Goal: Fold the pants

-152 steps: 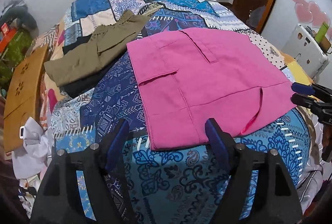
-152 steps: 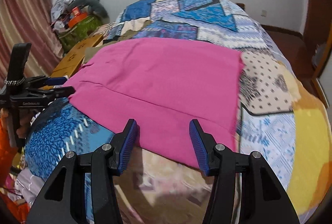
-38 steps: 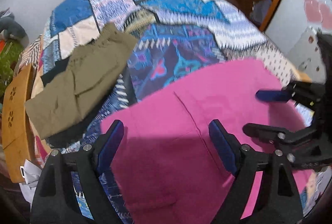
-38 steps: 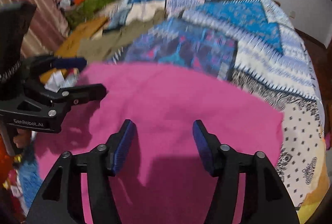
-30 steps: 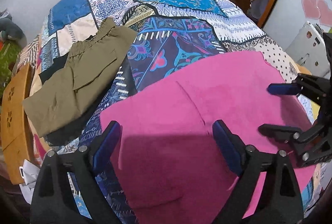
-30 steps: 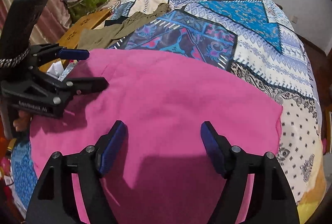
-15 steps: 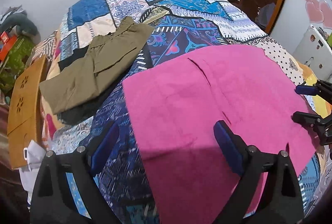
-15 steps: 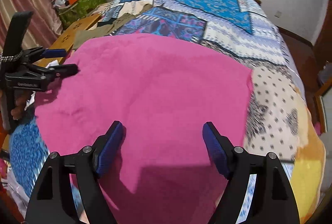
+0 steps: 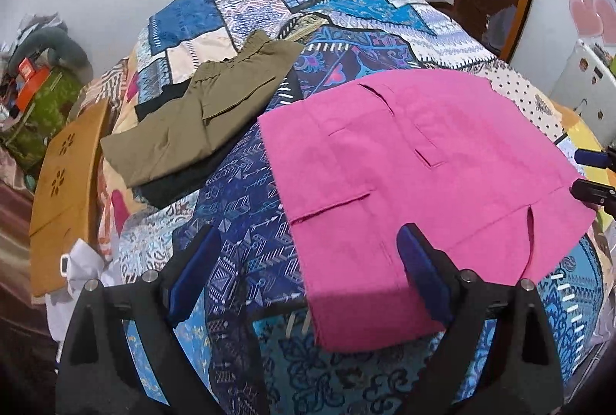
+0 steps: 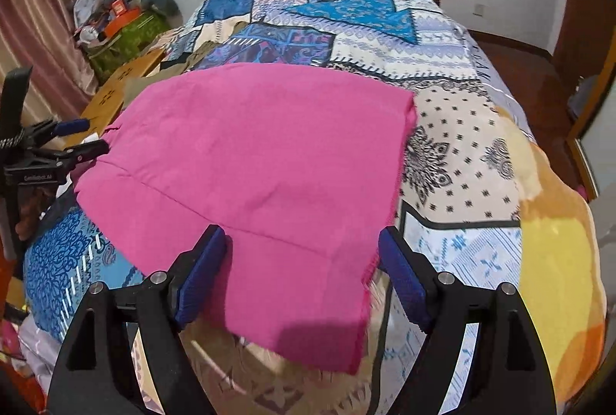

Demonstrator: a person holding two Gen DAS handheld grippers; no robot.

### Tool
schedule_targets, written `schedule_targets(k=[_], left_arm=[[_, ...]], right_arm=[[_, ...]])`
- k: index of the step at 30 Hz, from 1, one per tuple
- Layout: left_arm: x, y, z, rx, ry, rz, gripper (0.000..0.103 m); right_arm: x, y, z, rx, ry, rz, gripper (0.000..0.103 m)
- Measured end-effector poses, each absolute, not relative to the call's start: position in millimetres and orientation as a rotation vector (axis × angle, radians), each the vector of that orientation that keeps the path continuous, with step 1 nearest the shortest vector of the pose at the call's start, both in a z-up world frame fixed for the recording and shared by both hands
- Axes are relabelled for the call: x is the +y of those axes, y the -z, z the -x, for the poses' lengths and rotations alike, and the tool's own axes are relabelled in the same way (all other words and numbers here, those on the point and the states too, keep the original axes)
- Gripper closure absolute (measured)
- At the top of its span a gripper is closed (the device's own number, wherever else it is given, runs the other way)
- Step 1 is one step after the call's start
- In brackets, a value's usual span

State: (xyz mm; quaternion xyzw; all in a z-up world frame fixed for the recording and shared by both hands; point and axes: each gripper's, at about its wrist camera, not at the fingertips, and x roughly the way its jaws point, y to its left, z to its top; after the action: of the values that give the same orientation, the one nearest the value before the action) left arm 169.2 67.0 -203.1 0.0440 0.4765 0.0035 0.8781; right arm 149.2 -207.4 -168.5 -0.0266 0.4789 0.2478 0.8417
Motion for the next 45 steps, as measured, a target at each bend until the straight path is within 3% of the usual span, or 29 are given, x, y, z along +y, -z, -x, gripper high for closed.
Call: schedule_targets(k=[11,28,38,39,40,41,43,45], left_arm=[[92.3,170.6,-148.7,0.974,-0.016,0.181,0.010],[88.6,212.0,-127.2,1.164,0.208,0.539,0.010],[79.5,220.4,-152.1,1.162,0.226,0.578,0.010],[78.2,218.8,-155.6,1.159,0.220,0.576,0.013],[77.4,216.6,-158.5,1.154,0.204,0.564,0.024],[76.8,214.3,-160.8,1.151,0.171,0.536,0.042],[74.3,211.5,-166.0,1.146,0.142,0.498,0.064],[73.9,207.4,-168.0,1.124,0.121,0.487,0.071]], right_arm=[[-156.5,133.1,-135.8,0.891,-0.637,0.084,0.024],[-107.1,167.2,-137.8,0.976,-0.745,0.181,0.022],[-108.3,168.8,-138.5,0.974,-0.768,0.151,0.020],[-108.5,168.9,-138.8,0.974,-0.769,0.149,0.020],[-108.7,168.9,-138.9,0.973,-0.770,0.147,0.020],[-109.0,168.8,-138.9,0.973,-0.771,0.144,0.020],[-109.6,168.7,-138.6,0.972,-0.773,0.138,0.020],[-110.6,168.3,-138.6,0.971,-0.775,0.131,0.020]])
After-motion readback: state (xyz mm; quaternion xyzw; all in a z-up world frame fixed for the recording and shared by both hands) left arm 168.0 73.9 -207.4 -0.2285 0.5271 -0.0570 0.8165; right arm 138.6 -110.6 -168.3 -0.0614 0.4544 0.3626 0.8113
